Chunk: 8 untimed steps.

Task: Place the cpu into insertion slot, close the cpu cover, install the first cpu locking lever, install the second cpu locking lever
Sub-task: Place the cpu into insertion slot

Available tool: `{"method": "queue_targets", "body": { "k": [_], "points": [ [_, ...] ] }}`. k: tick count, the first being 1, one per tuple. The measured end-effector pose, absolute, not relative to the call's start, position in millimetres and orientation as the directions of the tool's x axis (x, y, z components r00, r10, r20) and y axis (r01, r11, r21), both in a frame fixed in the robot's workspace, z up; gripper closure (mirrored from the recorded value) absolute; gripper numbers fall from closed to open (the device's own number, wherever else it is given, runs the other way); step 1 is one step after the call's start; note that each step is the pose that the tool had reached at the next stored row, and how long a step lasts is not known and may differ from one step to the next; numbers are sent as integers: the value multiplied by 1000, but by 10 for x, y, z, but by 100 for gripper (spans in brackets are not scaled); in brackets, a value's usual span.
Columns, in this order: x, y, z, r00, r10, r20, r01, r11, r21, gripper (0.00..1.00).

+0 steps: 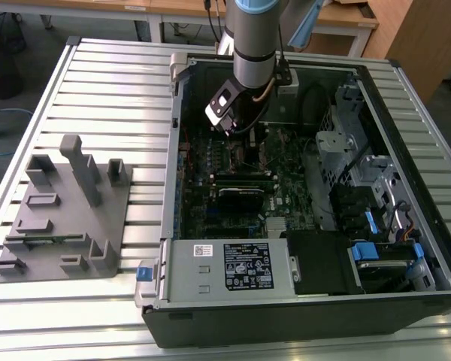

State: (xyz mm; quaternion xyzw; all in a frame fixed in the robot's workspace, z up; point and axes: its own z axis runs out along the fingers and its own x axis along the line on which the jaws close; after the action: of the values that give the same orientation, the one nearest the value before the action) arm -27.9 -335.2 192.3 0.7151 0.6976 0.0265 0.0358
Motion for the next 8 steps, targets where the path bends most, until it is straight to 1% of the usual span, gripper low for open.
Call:
{"method": "queue_targets", "body": {
  "k": [8],
  "points": [
    [-278, -3351, 1937, 25, 1000, -12, 996, -24, 88, 46]
  ]
}}
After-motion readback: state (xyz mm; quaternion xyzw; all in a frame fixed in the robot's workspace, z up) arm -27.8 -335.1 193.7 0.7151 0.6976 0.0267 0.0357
